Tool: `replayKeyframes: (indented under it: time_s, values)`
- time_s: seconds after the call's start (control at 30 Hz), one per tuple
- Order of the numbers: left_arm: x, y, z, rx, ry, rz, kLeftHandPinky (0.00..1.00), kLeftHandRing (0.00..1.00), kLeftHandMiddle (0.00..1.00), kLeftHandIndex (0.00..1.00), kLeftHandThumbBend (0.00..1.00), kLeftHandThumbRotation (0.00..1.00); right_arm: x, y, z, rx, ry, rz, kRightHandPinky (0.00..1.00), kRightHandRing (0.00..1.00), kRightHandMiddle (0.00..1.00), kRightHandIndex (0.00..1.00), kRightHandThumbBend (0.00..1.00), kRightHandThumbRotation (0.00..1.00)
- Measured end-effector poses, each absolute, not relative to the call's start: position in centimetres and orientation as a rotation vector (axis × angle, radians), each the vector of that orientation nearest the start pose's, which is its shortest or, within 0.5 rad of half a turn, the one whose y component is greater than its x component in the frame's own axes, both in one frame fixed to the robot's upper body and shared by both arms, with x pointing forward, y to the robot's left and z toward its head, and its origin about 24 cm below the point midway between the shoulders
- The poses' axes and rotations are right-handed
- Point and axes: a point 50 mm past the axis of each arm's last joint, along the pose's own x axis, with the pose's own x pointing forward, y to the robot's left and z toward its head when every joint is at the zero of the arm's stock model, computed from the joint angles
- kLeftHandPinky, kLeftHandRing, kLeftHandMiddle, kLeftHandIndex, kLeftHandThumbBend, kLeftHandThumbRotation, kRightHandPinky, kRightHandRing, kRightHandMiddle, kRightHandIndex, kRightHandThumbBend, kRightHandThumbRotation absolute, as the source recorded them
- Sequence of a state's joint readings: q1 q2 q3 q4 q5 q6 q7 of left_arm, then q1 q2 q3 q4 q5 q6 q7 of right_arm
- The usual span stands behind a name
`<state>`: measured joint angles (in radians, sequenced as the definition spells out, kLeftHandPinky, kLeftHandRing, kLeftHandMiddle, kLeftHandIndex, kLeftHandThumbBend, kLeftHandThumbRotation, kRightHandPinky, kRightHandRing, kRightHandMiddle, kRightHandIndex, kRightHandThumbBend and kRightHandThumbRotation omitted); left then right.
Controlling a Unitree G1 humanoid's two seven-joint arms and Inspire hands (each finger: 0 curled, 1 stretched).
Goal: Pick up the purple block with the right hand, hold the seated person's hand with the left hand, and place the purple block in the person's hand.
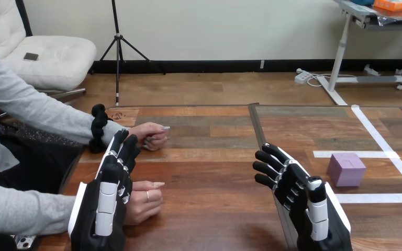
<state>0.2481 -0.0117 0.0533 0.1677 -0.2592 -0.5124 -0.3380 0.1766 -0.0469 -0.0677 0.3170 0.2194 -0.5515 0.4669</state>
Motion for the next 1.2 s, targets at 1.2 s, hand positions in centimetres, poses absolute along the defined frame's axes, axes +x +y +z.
replayKeyframes:
  time_s: [1.2]
  values:
    - [18.9, 16.9, 0.1, -0.188, -0.148, -0.102, 0.93, 0.94, 0.93, 0.93, 0.83, 0.94, 22.6, -19.9, -0.6, -0.066, -0.076, 0.258, 0.9, 0.93, 0.92, 0.92, 1.0, 0.97]
